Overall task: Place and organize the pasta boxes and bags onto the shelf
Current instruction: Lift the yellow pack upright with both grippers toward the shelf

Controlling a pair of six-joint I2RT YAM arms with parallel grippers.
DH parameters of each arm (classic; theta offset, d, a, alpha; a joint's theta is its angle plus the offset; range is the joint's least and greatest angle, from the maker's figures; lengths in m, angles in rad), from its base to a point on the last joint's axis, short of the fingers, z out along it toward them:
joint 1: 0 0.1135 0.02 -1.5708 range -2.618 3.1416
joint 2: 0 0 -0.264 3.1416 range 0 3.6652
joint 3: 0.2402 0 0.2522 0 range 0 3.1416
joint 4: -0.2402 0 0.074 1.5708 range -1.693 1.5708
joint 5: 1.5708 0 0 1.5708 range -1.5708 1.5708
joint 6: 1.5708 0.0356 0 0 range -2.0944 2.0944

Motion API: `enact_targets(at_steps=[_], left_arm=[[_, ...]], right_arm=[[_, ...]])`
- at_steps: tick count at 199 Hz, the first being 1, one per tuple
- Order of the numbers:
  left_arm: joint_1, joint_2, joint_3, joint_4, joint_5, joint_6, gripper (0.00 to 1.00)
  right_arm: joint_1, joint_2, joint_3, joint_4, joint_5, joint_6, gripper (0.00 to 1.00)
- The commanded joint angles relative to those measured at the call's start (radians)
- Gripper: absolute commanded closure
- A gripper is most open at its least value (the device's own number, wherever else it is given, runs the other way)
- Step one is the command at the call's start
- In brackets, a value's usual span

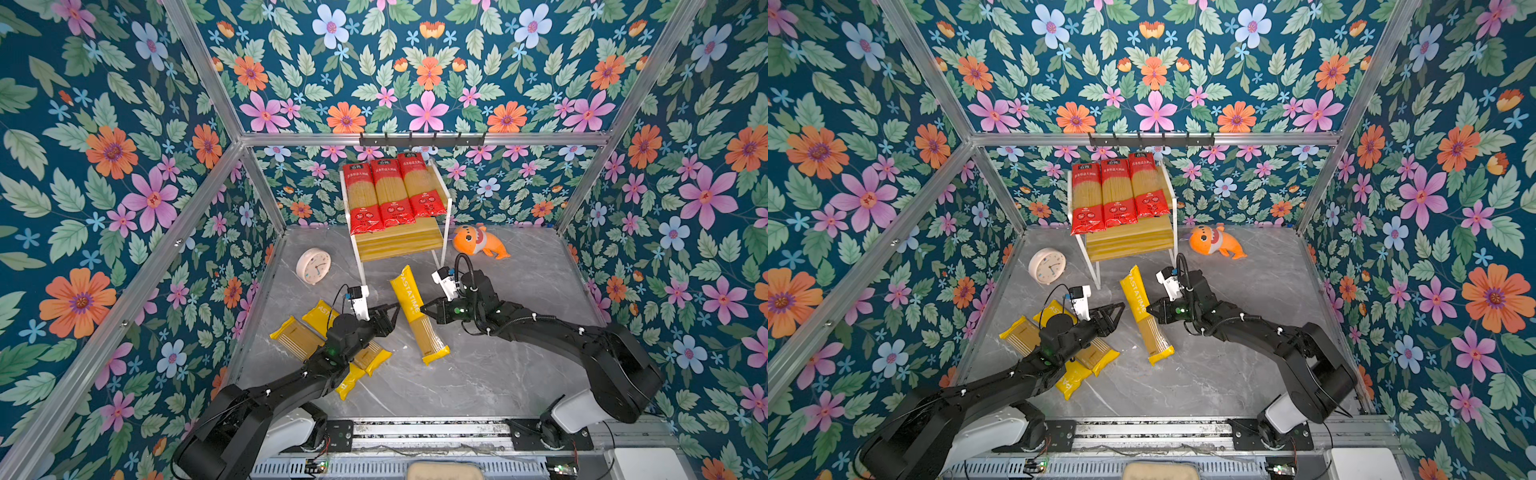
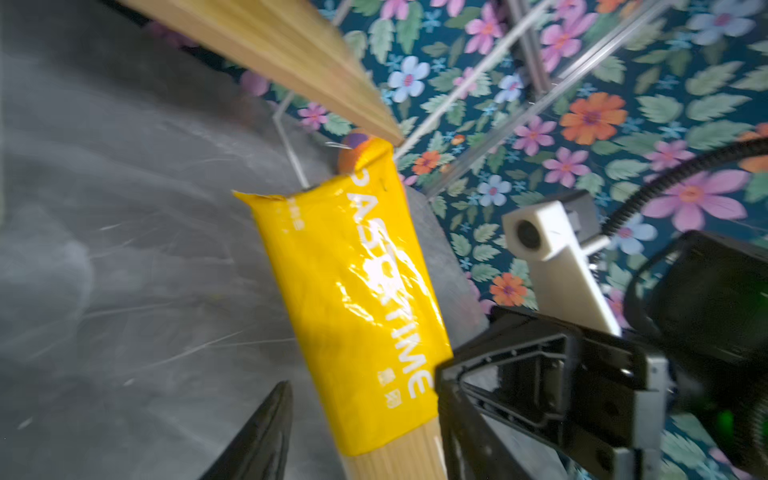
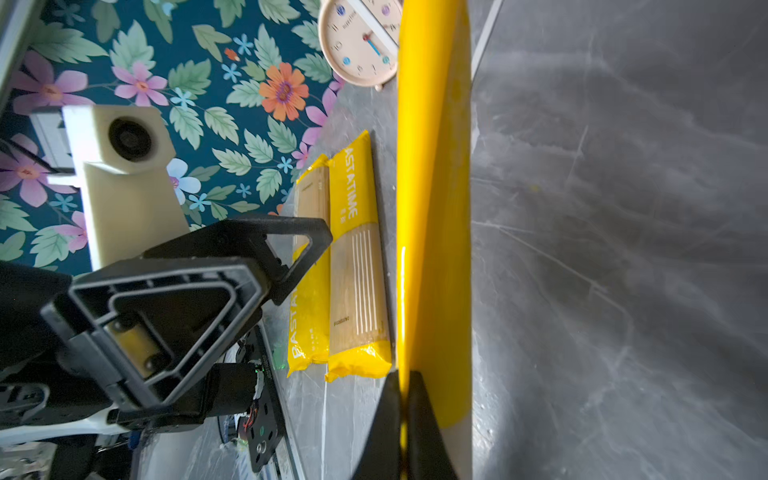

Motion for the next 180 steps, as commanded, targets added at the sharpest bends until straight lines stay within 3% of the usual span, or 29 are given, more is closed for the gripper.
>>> enact_targets(at_steps=[1, 43, 75, 115, 180], left_arm=[[0.001, 0.011, 0.003, 0.134, 0.141, 0.059, 0.41], [-0.006, 0.063, -0.019, 0.344, 0.248, 0.028, 0.39], [-0.075, 0.148, 0.035, 0.444, 0.29, 0.025, 0.35], [-0.084, 0.211, 0.021, 0.567, 0.27, 0.02, 0.31], [-0.088, 0.337, 0.031, 0.855, 0.267, -0.119, 0.23]], right_arm=[[-0.001, -0.07, -0.029, 0.218, 0.038, -0.067, 1.0], [-0.047, -0.193, -0.097, 0.363, 0.038, -0.098, 1.0], [-0.054, -0.246, -0.091, 0.4, -0.028, -0.141, 1.0], [-0.06, -0.294, -0.096, 0.44, -0.085, -0.132, 1.0], [-0.059, -0.262, -0.077, 0.57, -0.155, -0.033, 1.0]])
